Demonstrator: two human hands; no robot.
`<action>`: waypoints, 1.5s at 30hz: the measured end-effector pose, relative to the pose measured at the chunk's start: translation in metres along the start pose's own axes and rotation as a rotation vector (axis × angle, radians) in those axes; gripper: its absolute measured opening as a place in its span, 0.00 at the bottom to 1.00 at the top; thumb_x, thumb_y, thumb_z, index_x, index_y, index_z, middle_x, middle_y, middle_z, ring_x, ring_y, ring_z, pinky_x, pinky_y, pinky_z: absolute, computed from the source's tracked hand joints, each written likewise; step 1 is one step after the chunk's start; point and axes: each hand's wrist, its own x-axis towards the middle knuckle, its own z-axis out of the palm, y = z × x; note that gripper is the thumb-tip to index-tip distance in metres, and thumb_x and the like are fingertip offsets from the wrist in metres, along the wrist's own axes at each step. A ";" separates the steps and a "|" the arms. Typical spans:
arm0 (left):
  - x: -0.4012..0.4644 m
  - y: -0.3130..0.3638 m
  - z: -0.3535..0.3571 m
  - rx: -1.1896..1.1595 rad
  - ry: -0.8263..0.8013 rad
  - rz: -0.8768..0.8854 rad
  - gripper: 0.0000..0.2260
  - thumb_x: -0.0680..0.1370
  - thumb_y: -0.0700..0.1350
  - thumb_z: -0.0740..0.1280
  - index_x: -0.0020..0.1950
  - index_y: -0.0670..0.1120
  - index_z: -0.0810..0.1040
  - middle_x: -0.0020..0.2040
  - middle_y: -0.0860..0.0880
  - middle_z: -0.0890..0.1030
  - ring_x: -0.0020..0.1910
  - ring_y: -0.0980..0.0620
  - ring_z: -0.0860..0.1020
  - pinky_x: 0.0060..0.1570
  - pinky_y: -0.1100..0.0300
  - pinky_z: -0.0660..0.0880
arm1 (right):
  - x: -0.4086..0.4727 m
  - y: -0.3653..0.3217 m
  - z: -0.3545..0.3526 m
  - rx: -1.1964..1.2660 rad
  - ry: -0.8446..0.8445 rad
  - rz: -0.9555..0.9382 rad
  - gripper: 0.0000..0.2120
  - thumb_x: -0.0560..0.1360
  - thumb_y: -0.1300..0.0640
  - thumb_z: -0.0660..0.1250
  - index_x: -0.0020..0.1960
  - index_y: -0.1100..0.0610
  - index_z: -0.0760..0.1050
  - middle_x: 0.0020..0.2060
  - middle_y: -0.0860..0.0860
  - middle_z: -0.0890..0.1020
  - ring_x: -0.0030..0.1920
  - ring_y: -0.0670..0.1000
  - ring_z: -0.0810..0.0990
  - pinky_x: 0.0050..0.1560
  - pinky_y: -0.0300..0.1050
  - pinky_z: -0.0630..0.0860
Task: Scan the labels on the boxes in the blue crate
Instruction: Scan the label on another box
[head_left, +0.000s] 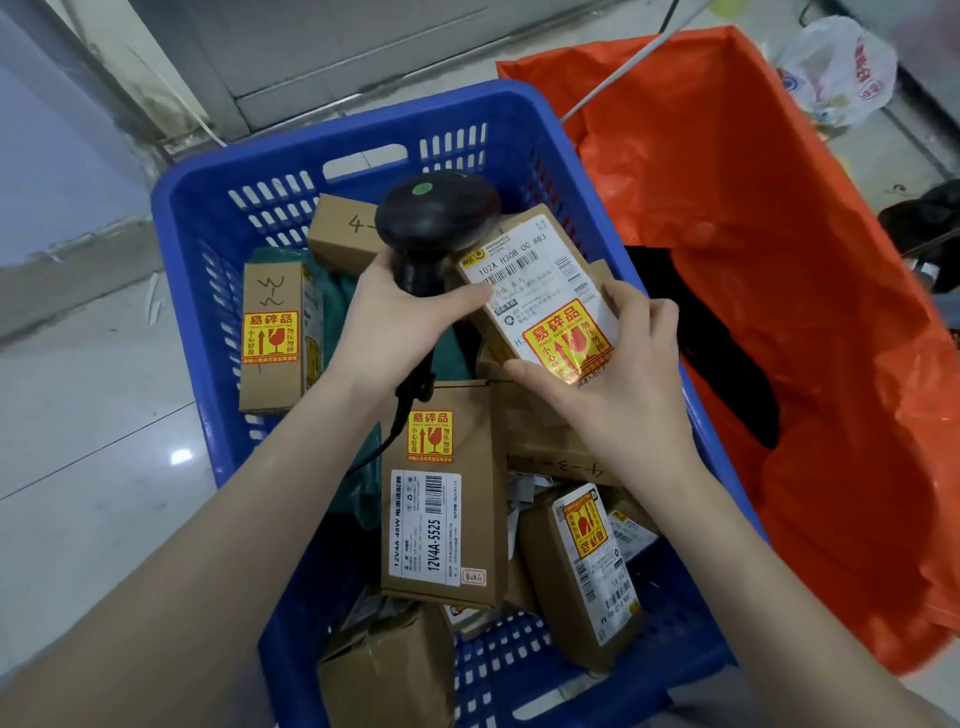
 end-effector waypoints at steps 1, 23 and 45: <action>0.001 0.000 -0.001 -0.006 0.006 -0.010 0.19 0.69 0.43 0.76 0.57 0.50 0.75 0.48 0.57 0.83 0.46 0.63 0.82 0.52 0.62 0.78 | 0.001 -0.001 0.000 0.060 -0.012 0.022 0.39 0.63 0.37 0.73 0.67 0.53 0.63 0.56 0.47 0.64 0.60 0.47 0.69 0.60 0.50 0.73; 0.004 0.005 -0.003 -0.062 -0.065 -0.070 0.15 0.76 0.45 0.69 0.62 0.44 0.74 0.51 0.51 0.83 0.40 0.54 0.85 0.48 0.58 0.81 | 0.026 0.003 -0.015 0.669 -0.240 0.424 0.26 0.70 0.51 0.73 0.64 0.53 0.69 0.47 0.49 0.85 0.41 0.49 0.86 0.44 0.49 0.83; -0.002 0.007 -0.003 0.042 -0.211 -0.124 0.13 0.73 0.48 0.71 0.53 0.43 0.77 0.38 0.44 0.77 0.27 0.56 0.75 0.35 0.59 0.75 | 0.027 0.012 -0.004 0.562 0.039 0.329 0.27 0.69 0.49 0.74 0.58 0.52 0.60 0.43 0.38 0.73 0.41 0.36 0.76 0.34 0.29 0.73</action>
